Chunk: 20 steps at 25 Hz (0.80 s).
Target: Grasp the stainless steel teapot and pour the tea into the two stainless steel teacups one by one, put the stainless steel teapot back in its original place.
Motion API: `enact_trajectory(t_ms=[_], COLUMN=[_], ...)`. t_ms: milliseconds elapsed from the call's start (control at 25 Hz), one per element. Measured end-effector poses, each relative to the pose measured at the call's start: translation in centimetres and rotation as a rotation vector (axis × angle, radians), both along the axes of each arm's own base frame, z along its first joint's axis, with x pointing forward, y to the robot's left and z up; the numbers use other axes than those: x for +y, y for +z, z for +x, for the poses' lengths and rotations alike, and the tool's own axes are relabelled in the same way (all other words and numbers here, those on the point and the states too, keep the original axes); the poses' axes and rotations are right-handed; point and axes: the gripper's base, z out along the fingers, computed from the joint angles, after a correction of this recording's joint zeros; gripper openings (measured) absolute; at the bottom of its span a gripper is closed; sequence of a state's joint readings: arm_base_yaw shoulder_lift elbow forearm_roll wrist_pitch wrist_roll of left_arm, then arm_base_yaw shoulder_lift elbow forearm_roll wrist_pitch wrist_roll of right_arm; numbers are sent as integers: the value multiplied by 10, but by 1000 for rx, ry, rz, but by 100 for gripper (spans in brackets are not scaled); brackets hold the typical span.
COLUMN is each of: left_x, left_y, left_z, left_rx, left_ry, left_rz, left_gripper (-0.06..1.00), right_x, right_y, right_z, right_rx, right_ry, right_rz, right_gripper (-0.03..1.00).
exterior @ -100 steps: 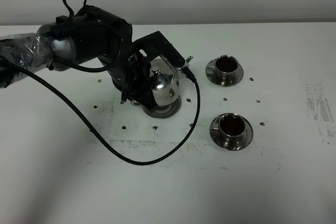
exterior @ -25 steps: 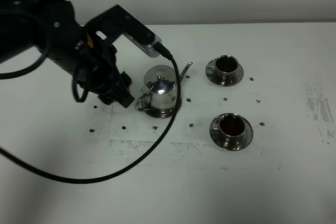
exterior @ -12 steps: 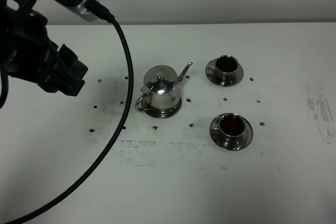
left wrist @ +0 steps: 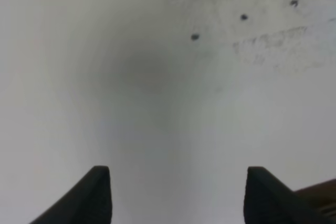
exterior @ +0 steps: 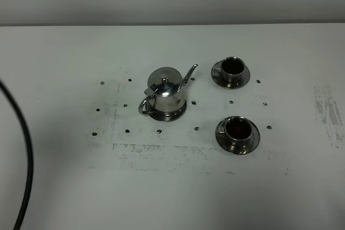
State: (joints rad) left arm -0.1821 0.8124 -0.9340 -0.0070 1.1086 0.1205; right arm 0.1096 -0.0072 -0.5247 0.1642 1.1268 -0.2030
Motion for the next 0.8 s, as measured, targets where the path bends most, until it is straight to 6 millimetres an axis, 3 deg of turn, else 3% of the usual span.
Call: enact_trajectory(t_ms=[280, 560, 800], left_x=[17, 16, 16], left_y=[-42, -79, -80], left_z=[-66, -92, -110], left_rx=[-91, -156, -261], left_ry=[136, 173, 168], left_rz=[-49, -98, -112], left_gripper=[52, 52, 52], right_x=[0, 0, 0], right_y=[0, 0, 0], right_z=[0, 0, 0], right_rx=[0, 0, 0], right_ry=[0, 0, 0], right_rz=[0, 0, 0], right_gripper=[41, 41, 41])
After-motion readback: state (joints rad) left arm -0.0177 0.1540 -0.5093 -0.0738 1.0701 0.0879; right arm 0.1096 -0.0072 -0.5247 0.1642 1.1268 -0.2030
